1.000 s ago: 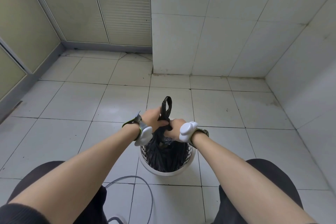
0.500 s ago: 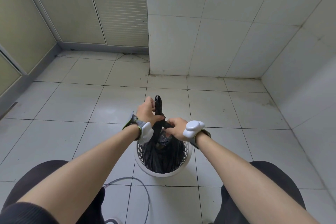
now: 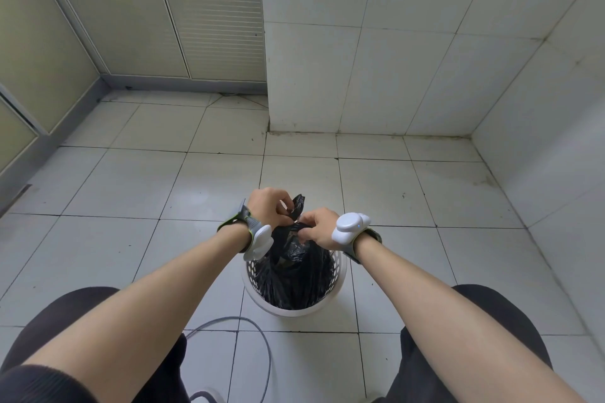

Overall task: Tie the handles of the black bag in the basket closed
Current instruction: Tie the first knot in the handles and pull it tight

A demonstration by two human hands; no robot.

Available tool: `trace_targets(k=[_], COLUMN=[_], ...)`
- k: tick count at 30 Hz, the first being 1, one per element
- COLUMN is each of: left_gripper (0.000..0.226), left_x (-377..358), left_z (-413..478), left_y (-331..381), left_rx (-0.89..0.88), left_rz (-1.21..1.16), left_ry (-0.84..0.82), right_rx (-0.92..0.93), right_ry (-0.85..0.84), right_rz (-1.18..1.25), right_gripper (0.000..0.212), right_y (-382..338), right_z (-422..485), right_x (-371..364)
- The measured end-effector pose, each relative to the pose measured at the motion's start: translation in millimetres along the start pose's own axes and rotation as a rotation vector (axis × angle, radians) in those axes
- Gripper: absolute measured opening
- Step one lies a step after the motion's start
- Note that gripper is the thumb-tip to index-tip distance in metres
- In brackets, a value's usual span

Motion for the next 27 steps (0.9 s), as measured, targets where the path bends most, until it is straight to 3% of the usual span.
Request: trace_targets(k=[5, 9, 11, 18, 23, 27], left_gripper=[0.011, 0.048, 0.055, 0.014, 0.015, 0.021], left_x=[-9.1, -17.2, -19.5, -23.9, -23.5, -23.8], left_z=[-3.4, -7.2, -8.6, -15.0, -16.6, -20.8], left_y=[0.9, -0.9, -2.1, -0.9, -1.7, -2.7], left_rx=[-0.025, 0.019, 0.042, -0.052, 0.000, 0.035], left_rz=[0.105, 0.144, 0.143, 0.140, 0.031, -0.052], left_ry=[-0.129, -0.193, -0.196, -0.276, -0.343, -0.400], right_rx=[-0.004, -0.010, -0.020, -0.030, -0.014, -0.003], right_ry=[0.038, 0.056, 0.061, 0.162, 0.141, 0.132], right_rz=[-0.003, 0.003, 0.000, -0.013, -0.066, -0.170], right_gripper=[0.011, 0.011, 0.010, 0.027, 0.035, 0.028], right_y=[0.5, 2.7, 3.8, 1.0, -2.4, -9.2], right_z=[1.4, 3.4, 3.5, -0.1, -1.7, -4.1], right_x=[3.3, 6.2, 7.4, 13.5, 13.0, 13.4])
Point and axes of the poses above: each hand's wrist, its own z-axis towards the middle knuckle, its own x-axis out of the back of the hand, y = z × x, the point moved 6 cm from there along z, towards the middle knuckle, and after that the axes turned 6 degrees about -y, right-handed, at the moved point
